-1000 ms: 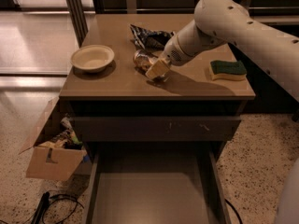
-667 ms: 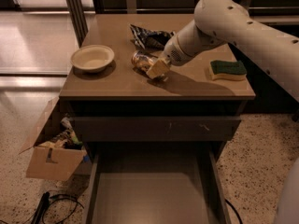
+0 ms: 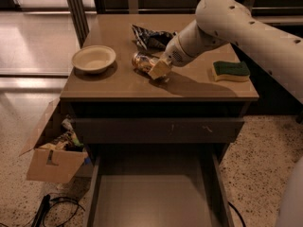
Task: Place orange can into middle drawer
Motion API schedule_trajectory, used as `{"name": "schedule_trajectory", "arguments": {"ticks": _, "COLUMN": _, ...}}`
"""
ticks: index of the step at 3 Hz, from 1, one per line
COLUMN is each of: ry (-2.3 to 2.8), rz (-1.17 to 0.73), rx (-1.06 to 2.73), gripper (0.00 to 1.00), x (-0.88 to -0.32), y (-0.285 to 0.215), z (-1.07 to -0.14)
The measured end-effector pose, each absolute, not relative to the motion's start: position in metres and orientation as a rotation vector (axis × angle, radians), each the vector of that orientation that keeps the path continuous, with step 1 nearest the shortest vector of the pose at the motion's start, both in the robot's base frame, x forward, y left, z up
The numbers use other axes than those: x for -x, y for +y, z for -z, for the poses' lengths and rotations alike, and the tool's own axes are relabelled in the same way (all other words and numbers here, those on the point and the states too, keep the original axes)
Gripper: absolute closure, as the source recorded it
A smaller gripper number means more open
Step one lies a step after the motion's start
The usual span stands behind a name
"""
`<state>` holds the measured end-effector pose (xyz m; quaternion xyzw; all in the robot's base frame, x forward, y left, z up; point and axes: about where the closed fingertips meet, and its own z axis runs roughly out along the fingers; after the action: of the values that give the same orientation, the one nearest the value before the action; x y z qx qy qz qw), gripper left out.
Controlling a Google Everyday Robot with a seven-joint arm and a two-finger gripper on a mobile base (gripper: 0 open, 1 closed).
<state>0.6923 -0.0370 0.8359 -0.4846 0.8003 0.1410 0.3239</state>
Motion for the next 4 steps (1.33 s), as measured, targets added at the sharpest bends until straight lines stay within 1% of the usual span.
{"name": "schedule_trajectory", "arguments": {"ticks": 2, "ry": 2.046, "rz": -0.35, "rx": 1.306, "gripper": 1.0, "x": -0.676, "y": -0.045, "z": -0.886}}
{"name": "schedule_trajectory", "arguments": {"ticks": 3, "ry": 2.015, "rz": -0.334, "rx": 1.321, "gripper": 1.0, "x": -0.652, "y": -0.063, "z": -0.917}}
{"name": "schedule_trajectory", "arguments": {"ticks": 4, "ry": 2.003, "rz": -0.3, "rx": 1.34, "gripper": 1.0, "x": -0.611, "y": -0.09, "z": -0.939}}
